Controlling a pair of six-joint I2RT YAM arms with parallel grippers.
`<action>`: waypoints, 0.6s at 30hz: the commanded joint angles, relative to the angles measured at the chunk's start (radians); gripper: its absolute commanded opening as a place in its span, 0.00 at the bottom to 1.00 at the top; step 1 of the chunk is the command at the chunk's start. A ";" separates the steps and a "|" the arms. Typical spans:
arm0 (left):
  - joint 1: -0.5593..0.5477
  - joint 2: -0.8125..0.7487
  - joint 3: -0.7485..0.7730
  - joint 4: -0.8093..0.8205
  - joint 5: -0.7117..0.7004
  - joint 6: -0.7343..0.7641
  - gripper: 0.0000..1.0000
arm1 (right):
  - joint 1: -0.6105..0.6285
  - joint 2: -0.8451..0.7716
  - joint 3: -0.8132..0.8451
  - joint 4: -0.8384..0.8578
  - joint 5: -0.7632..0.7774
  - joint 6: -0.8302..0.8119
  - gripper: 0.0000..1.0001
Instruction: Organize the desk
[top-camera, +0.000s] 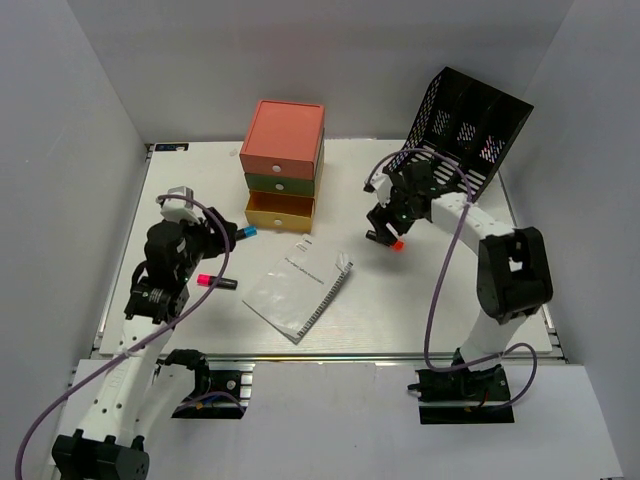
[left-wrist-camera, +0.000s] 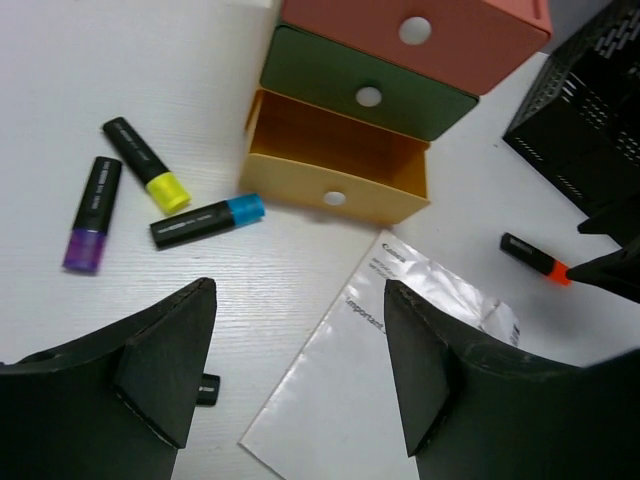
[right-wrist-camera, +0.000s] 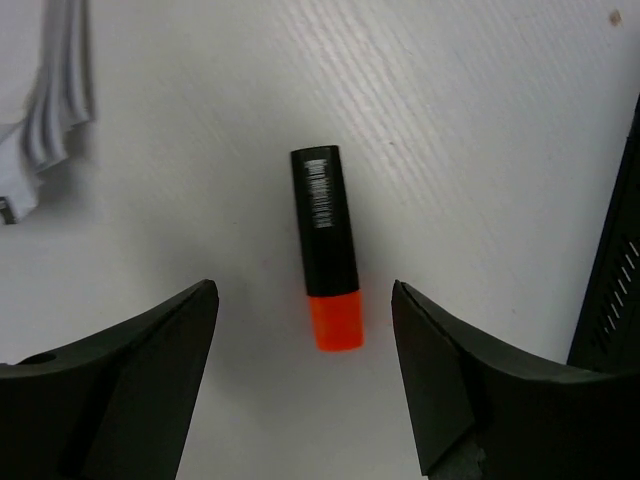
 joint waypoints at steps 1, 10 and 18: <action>0.005 -0.028 -0.006 -0.039 -0.084 0.040 0.78 | 0.016 0.053 0.087 -0.057 0.134 0.006 0.76; 0.005 -0.078 -0.011 -0.041 -0.089 0.043 0.78 | 0.059 0.165 0.153 -0.107 0.236 -0.001 0.73; 0.005 -0.086 -0.013 -0.039 -0.084 0.045 0.78 | 0.059 0.213 0.145 -0.128 0.211 -0.046 0.67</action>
